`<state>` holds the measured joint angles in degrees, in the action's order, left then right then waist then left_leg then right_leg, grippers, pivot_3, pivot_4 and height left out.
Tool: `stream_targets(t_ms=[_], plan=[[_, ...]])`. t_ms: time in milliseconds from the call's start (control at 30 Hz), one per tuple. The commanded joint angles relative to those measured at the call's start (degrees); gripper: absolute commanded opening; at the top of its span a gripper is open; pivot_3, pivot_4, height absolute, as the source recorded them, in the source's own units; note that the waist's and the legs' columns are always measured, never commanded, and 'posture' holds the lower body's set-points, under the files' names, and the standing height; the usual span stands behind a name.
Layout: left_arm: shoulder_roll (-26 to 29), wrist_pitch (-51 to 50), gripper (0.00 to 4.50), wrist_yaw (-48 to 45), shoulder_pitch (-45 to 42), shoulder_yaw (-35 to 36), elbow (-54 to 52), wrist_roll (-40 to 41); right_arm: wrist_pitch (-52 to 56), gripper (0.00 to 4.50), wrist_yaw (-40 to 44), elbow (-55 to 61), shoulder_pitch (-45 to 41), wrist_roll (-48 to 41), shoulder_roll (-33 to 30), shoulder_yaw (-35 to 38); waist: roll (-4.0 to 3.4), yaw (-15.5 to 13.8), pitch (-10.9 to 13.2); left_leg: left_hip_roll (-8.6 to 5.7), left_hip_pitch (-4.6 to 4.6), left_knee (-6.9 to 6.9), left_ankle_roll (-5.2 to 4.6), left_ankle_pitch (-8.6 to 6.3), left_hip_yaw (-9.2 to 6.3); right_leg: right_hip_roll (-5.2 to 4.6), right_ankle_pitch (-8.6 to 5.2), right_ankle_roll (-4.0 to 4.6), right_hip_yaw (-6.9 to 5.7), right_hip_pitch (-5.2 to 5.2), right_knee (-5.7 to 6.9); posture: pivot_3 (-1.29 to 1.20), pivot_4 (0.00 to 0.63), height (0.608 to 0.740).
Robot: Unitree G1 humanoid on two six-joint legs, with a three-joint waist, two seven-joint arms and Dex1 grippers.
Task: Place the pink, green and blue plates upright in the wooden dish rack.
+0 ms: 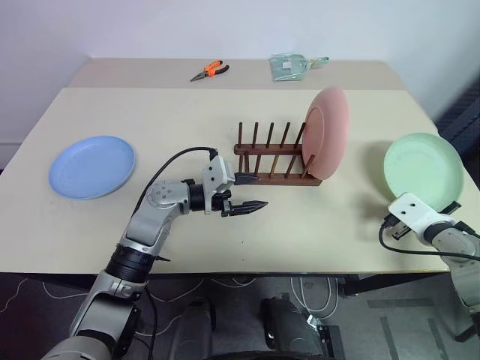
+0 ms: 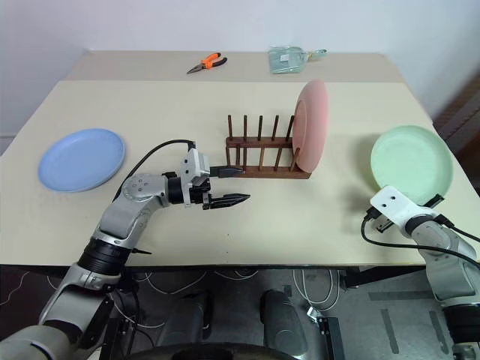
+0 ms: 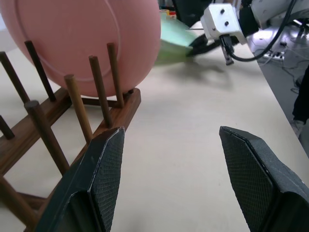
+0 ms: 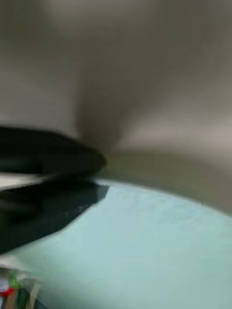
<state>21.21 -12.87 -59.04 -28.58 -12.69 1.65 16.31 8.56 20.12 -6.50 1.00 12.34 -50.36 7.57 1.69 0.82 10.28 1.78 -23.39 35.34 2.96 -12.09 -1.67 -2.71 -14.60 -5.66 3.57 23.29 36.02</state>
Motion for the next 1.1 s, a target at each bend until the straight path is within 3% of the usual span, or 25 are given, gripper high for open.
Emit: stream_targets(t_ms=[33,133,233,367,467,533,633,800,1100], plan=[[0.6,1.1,3.23,1.4,0.4,1.3,-1.3,-0.5,-2.6,0.07,-2.9,3.5,-0.8,1.5,-0.6,3.2,-0.07,0.0,0.0,0.00,0.00,0.00,0.00,0.00,0.01,0.00,0.00,0.00,0.00,0.00,0.00,0.00,0.150,0.732],[0.9,2.3,3.23,3.8,-0.1,2.7,1.1,-1.7,-2.9,0.07,-6.2,9.9,-3.3,2.0,-0.6,7.2,-0.16,0.3,0.0,0.00,0.01,0.00,0.00,0.00,0.01,0.00,0.00,0.00,0.02,0.03,0.04,0.00,0.150,0.732],[1.0,5.7,3.23,7.3,-1.4,4.8,5.6,-3.7,0.2,0.07,-5.8,19.9,-9.9,-4.8,2.3,11.7,-0.28,0.9,0.0,0.00,0.06,0.00,0.00,0.00,0.06,0.03,0.01,-0.01,0.11,0.06,0.10,0.00,0.150,0.732],[1.7,10.3,3.23,11.0,-3.2,7.2,12.7,-5.9,14.6,0.07,-2.8,34.8,-25.8,-37.5,11.2,18.6,-0.25,1.2,0.0,0.03,0.06,-0.03,0.00,0.00,-0.06,0.11,0.10,-0.15,0.08,0.04,0.13,0.00,0.150,0.732],[2.6,11.8,3.23,10.0,-3.3,8.0,15.1,-5.4,23.6,0.07,-2.9,41.5,-30.4,-56.1,13.3,18.7,-0.13,0.5,0.0,0.04,0.00,-0.05,-0.04,-0.02,-0.16,0.06,0.10,-0.22,-0.07,-0.02,0.08,0.00,0.150,0.732],[3.1,12.1,3.23,8.7,-3.1,8.3,15.5,-4.8,27.4,0.07,-5.1,44.3,-32.1,-66.6,14.5,17.4,-0.12,0.0,0.0,0.05,-0.01,-0.04,-0.14,-0.08,-0.14,0.03,0.09,-0.22,-0.08,-0.03,0.04,0.00,0.150,0.732],[3.4,11.4,3.23,7.1,-2.6,8.9,14.9,-3.5,30.1,0.07,-8.0,46.9,-32.4,-75.1,17.2,13.0,-0.12,-0.2,0.0,0.03,-0.05,-0.02,-0.14,-0.08,-0.09,-0.05,-0.01,-0.03,-0.07,-0.02,0.02,0.00,0.150,0.732],[4.4,6.5,3.23,3.2,0.0,9.7,9.0,1.3,32.4,0.07,-9.4,44.1,-30.0,-69.2,20.5,1.7,-0.14,0.2,0.0,0.05,-0.02,-0.01,-0.15,-0.08,-0.07,-0.04,-0.01,-0.01,-0.06,0.01,0.08,0.00,0.150,0.732],[6.4,2.3,3.23,2.2,3.3,9.5,3.4,1.9,32.5,0.07,-5.0,36.6,-27.1,-69.5,22.7,0.6,-0.14,0.1,0.0,0.05,-0.04,-0.01,-0.15,-0.08,-0.05,-0.01,0.00,-0.01,-0.04,0.05,0.07,0.00,0.150,0.732]])
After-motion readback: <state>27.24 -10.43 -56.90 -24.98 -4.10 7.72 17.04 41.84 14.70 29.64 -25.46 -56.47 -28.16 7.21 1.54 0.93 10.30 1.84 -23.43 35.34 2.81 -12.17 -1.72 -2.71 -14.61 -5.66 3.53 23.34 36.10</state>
